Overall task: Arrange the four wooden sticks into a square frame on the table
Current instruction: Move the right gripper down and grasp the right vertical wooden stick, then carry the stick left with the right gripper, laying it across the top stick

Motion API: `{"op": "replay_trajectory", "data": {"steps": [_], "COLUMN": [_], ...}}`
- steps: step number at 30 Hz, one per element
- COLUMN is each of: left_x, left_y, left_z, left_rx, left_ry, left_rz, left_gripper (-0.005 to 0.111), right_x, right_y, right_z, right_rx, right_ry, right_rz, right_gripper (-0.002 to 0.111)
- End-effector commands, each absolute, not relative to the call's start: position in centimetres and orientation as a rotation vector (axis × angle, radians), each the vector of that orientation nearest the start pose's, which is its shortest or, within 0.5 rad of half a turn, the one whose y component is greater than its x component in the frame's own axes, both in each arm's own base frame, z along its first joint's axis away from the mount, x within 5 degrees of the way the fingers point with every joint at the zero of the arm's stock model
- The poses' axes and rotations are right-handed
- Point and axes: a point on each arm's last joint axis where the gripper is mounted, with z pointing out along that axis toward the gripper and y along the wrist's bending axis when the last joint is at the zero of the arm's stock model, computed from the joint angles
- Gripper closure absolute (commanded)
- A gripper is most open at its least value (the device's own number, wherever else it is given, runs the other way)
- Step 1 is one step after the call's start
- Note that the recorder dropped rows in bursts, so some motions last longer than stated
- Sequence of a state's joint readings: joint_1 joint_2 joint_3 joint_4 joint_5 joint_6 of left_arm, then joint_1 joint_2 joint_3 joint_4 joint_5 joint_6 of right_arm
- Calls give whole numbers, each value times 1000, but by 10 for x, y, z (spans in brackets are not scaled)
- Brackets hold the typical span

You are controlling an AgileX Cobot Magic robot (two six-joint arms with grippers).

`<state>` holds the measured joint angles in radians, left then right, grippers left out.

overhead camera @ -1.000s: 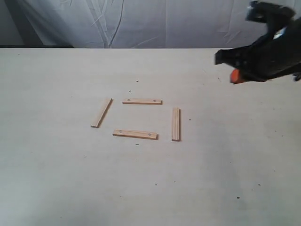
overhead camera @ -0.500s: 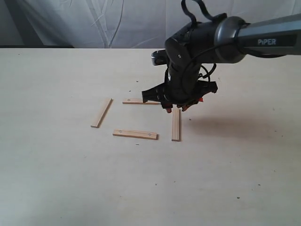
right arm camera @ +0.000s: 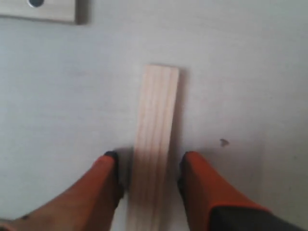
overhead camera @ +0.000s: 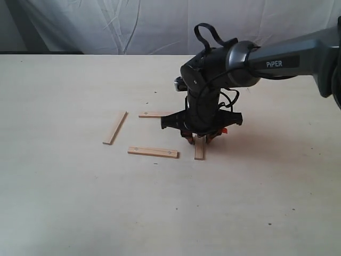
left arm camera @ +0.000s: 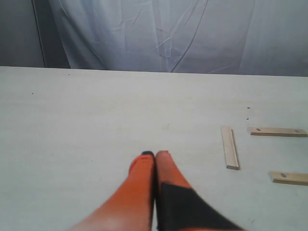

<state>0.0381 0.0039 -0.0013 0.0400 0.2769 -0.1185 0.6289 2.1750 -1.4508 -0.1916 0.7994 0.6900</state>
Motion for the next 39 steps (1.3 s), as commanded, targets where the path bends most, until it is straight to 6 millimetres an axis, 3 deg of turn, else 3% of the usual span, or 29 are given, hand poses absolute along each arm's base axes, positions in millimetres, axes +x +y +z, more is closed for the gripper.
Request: {"op": "replay_trajectory", "data": {"steps": [1,2,4,5,8,10,19,32,39], "left_x": [55,55,55,55,55,55,55,55,55], "left_y": [3,3,3,3,3,3,3,3,3], "left_z": [189,189,189,189,189,189,189,189,189], "left_rx": [-111,-111,-111,-111,-111,-111,-111,-111,-111], "left_ry": [1748,1748,1748,1748,1748,1748,1748,1748,1748], "left_rz": [-21,-21,-21,-21,-21,-21,-21,-21,-21], "left_gripper": [107,107,107,107,107,107,107,107,107], "right_x": [344,344,348,352,359,360,369,371,374], "right_y": [236,236,238,241,254,266,276,277,274], "right_z": [100,102,125,146,169,162,115,112,115], "right_rx": [-57,-37,-24,-10,42,27,40,46,-33], "right_ry": [2994,2998,2958,2922,2873,2856,2854,2831,2789], "right_rz": [-69,-67,-39,2,147,197,244,248,196], "right_gripper": [98,107,106,105,105,105,105,105,105]}}
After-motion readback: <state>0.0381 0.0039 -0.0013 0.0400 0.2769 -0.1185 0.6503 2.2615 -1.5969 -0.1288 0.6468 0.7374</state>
